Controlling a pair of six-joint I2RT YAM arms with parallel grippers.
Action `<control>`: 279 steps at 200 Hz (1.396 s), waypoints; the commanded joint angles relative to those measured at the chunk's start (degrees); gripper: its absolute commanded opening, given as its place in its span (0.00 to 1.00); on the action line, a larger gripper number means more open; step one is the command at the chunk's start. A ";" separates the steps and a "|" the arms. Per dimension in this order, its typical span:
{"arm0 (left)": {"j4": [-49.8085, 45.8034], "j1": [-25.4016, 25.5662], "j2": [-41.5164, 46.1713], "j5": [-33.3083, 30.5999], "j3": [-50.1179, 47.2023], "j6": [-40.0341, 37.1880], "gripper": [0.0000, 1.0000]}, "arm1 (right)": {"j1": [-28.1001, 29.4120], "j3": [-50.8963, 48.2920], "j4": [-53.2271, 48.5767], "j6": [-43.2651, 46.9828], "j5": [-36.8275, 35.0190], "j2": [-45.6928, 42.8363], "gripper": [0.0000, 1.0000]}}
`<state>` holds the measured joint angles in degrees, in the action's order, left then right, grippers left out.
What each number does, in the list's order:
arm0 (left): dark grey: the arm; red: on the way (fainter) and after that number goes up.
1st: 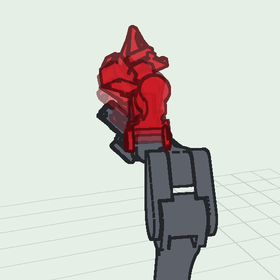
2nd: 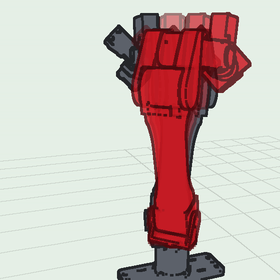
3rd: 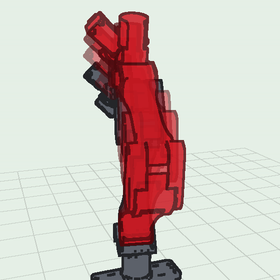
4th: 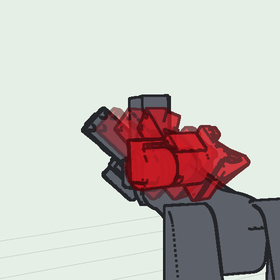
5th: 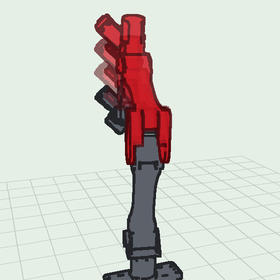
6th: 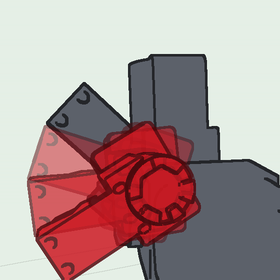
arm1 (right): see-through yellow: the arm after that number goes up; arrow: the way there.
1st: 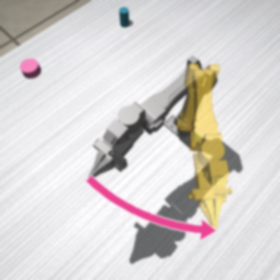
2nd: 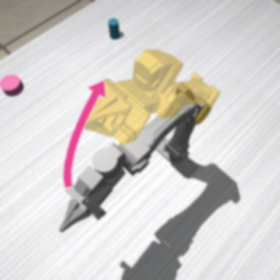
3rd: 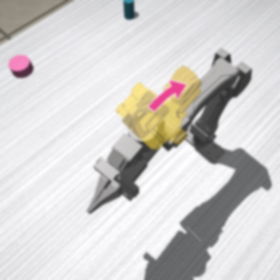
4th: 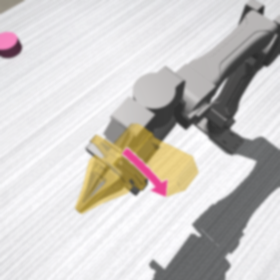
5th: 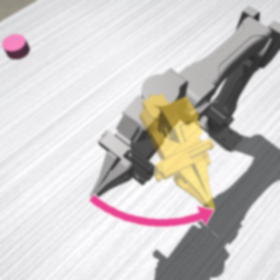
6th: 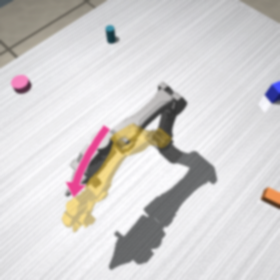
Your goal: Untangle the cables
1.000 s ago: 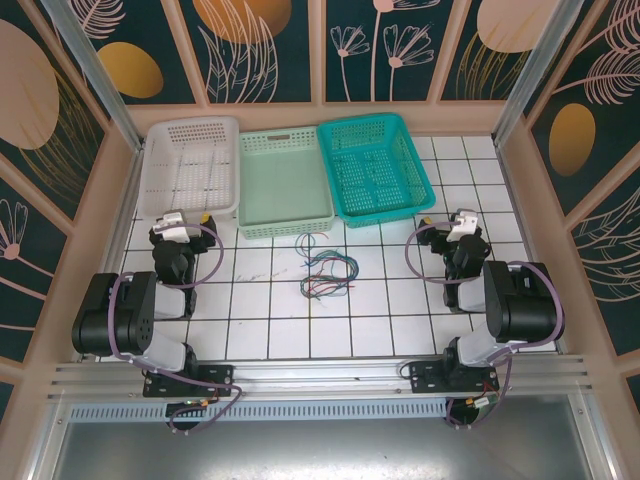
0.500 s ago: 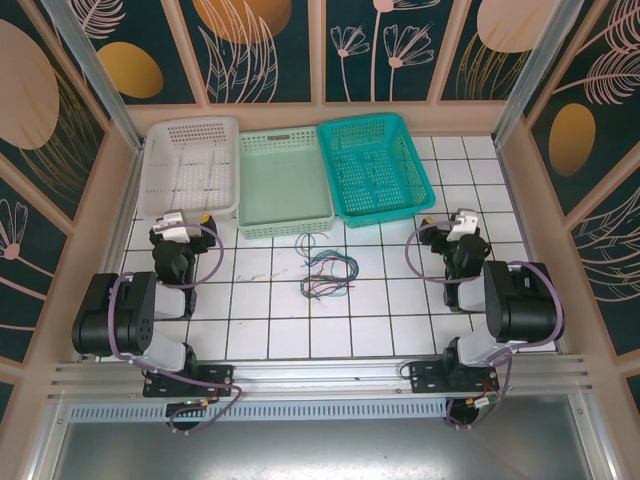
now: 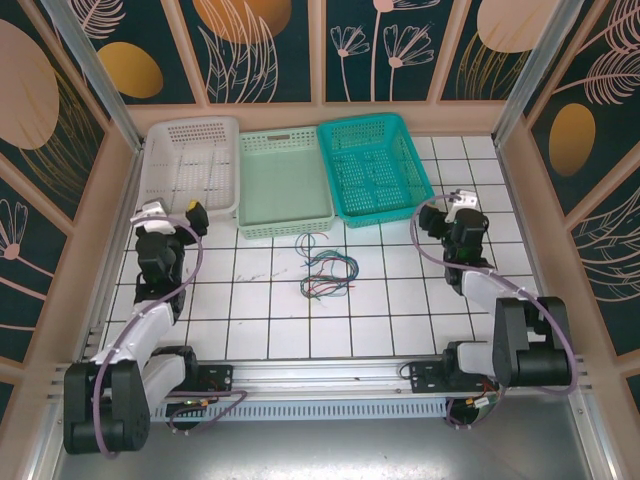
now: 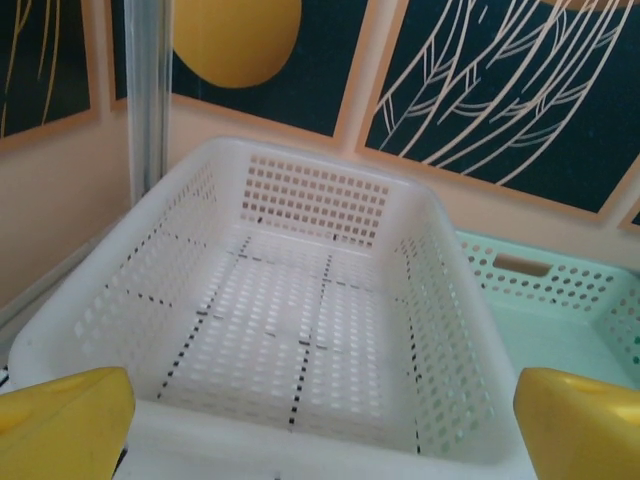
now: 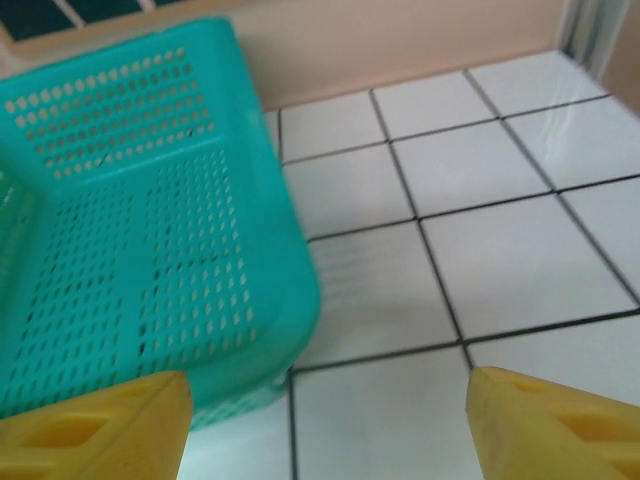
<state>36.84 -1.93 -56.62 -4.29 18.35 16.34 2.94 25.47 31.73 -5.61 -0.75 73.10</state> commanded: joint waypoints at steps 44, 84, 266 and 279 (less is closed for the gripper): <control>-11.01 17.67 0.93 9.00 1.78 1.81 0.89 | 10.21 3.41 -11.44 -8.46 9.37 -3.97 0.66; -11.88 30.39 -6.45 11.80 3.80 0.23 0.83 | 16.45 6.61 -15.04 -9.26 12.19 1.55 0.65; -15.92 45.24 -27.84 21.12 11.53 -2.11 0.36 | 29.60 13.85 -23.79 -5.44 13.24 18.68 0.58; -16.15 45.22 -28.04 19.66 11.53 -1.92 0.31 | 30.51 15.19 -25.12 -4.94 12.35 20.33 0.55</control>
<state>22.00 42.94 -84.05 17.89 28.53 14.70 31.62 37.58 10.02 -12.29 13.80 90.61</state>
